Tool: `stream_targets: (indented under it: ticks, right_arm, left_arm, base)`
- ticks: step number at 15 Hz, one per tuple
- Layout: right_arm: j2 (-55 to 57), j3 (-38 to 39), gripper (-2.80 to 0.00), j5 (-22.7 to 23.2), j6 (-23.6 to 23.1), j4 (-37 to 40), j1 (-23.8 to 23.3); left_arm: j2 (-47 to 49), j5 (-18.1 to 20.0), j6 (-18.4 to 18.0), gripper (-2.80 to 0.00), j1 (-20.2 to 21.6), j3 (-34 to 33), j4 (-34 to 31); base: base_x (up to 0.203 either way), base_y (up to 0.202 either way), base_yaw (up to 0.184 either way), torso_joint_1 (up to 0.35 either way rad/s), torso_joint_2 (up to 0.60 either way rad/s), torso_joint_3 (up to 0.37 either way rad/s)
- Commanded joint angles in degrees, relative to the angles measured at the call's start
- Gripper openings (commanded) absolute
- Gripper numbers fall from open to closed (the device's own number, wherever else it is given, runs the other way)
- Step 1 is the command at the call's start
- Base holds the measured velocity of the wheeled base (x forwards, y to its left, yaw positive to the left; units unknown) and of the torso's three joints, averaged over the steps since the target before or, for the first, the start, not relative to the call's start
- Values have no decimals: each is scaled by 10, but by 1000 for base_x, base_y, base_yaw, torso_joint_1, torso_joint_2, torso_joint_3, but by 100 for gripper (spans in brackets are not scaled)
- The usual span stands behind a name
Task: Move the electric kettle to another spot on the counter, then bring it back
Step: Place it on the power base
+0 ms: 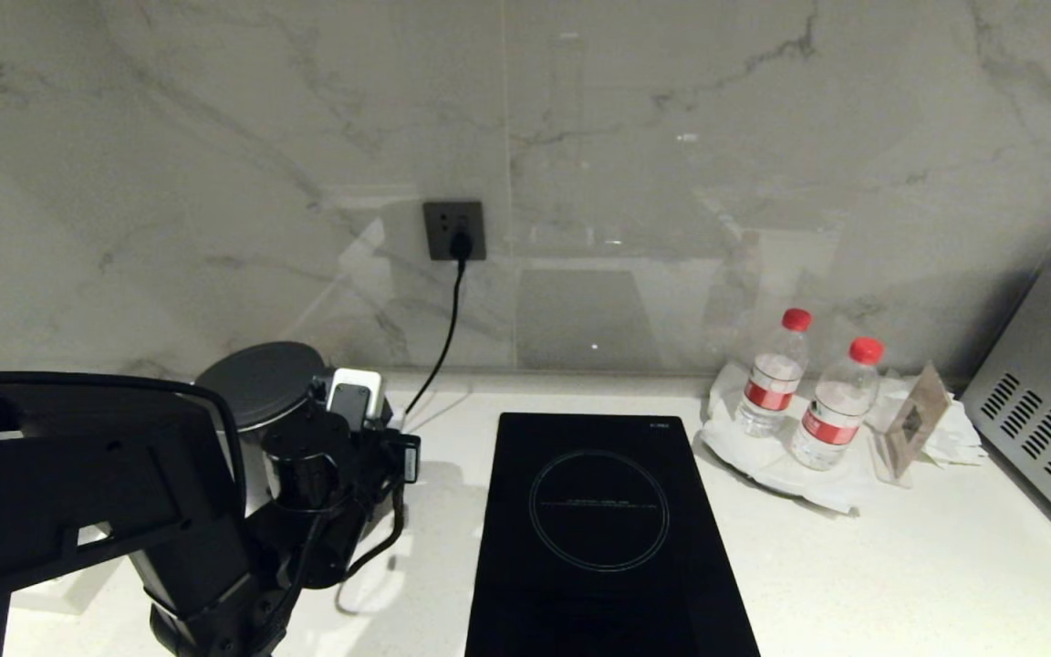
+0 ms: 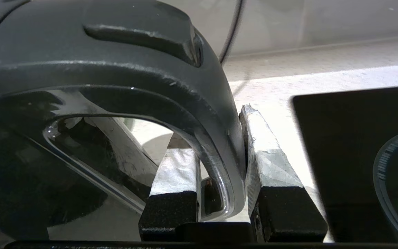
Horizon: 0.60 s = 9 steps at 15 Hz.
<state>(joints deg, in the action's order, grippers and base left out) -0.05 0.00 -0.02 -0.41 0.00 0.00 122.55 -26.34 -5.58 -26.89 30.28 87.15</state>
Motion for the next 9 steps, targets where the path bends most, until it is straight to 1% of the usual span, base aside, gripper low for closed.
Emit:
stream_targets:
  ticks: [1,4,9]
  right_arm:
    - [0,0,-280,0,0,0,0]
    - [0,0,-280,0,0,0,0]
    - [0,0,-280,0,0,0,0]
  left_arm:
    - [7,-2,-1,-280,1,3,5]
    - [36,-2,-1,-280,23,21,5]
    - [48,-1,-1,-280,35,31,5]
  base:
    - [0,0,0,0,0,0]
    - [0,0,0,0,0,0]
    - [0,0,0,0,0,0]
